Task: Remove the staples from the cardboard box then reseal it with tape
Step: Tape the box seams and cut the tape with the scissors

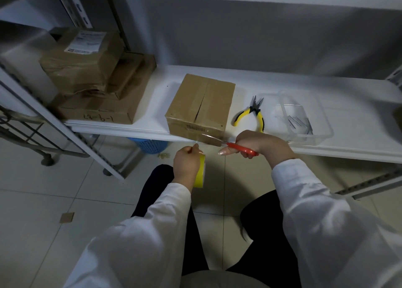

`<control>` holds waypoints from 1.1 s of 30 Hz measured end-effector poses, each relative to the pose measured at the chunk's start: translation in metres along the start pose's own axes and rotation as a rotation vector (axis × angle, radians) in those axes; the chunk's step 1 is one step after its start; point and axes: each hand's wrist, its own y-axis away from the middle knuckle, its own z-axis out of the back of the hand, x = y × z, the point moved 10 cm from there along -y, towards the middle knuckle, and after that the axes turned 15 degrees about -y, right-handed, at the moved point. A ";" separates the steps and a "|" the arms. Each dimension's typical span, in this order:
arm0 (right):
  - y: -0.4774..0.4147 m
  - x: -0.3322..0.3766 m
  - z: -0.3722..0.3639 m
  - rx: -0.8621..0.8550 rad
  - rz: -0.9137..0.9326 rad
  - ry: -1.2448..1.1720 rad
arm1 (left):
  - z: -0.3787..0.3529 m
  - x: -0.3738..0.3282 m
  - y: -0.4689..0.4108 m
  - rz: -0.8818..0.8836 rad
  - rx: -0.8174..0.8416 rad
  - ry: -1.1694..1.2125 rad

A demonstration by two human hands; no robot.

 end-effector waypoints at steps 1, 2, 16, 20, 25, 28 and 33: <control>0.000 -0.003 0.000 0.011 -0.030 0.000 | 0.003 0.000 0.000 -0.005 -0.022 0.018; 0.000 -0.005 -0.001 0.021 -0.044 0.022 | 0.007 0.000 0.000 -0.010 -0.045 0.033; 0.037 0.071 0.038 -0.621 0.545 -0.100 | 0.018 0.002 0.005 -0.054 -0.148 0.191; 0.027 0.078 0.024 -0.799 0.625 0.117 | 0.018 0.004 0.015 -0.058 -0.147 0.239; 0.029 0.080 0.020 -0.869 0.659 0.136 | 0.020 0.002 0.014 -0.053 -0.133 0.368; 0.031 0.082 0.024 -0.850 0.636 0.090 | 0.022 0.003 0.014 -0.030 -0.125 0.511; 0.027 0.096 0.011 -0.657 0.647 0.131 | 0.028 0.004 0.016 -0.019 -0.070 0.672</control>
